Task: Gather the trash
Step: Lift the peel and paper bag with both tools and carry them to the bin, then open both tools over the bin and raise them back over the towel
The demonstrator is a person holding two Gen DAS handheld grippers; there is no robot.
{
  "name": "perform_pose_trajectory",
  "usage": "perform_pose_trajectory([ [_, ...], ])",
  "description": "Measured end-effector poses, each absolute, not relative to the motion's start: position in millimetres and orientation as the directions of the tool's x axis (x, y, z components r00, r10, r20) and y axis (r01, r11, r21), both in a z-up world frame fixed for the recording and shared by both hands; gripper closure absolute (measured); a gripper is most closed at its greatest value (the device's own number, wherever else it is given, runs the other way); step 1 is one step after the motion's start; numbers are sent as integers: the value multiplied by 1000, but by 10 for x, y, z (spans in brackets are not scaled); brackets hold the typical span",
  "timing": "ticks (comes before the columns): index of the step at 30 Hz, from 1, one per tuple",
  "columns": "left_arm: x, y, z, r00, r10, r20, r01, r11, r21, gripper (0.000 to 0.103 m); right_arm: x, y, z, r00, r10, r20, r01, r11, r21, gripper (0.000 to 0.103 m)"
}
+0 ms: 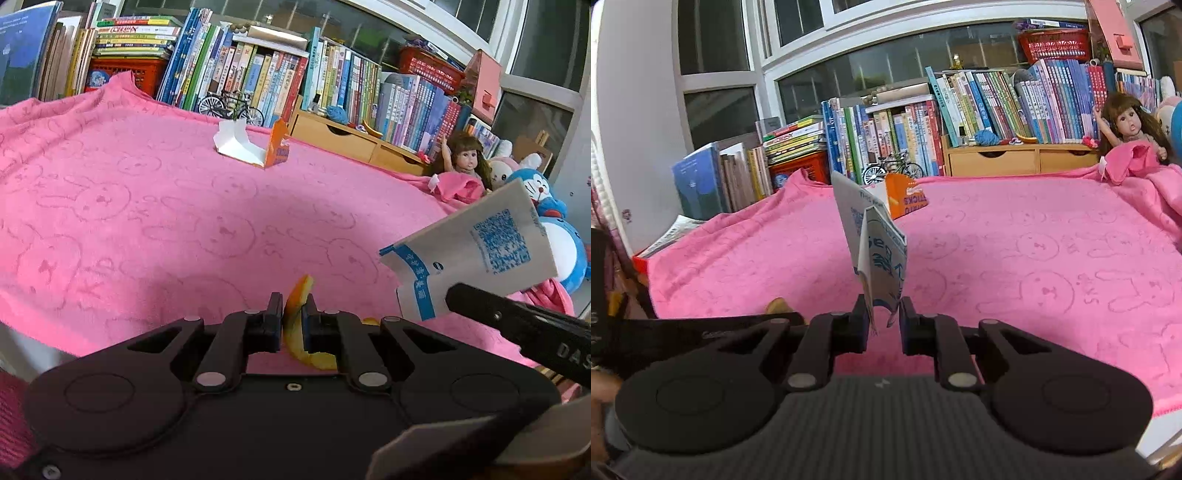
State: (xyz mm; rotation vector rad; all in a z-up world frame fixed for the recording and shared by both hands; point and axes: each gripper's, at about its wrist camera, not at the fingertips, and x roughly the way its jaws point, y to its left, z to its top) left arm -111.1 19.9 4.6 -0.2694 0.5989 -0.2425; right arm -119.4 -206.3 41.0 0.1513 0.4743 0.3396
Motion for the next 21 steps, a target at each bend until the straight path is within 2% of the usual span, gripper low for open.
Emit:
perform_pose_trajectory([
  [10, -1485, 87, -213, 683, -379, -625, 211, 921, -328, 94, -1642, -2139, 61, 736, 378, -561, -256, 923, 286, 82],
  [21, -1528, -77, -940, 514, -300, -804, 186, 954, -236, 93, -1496, -2184, -772, 572, 330, -751, -120, 939, 322, 82],
])
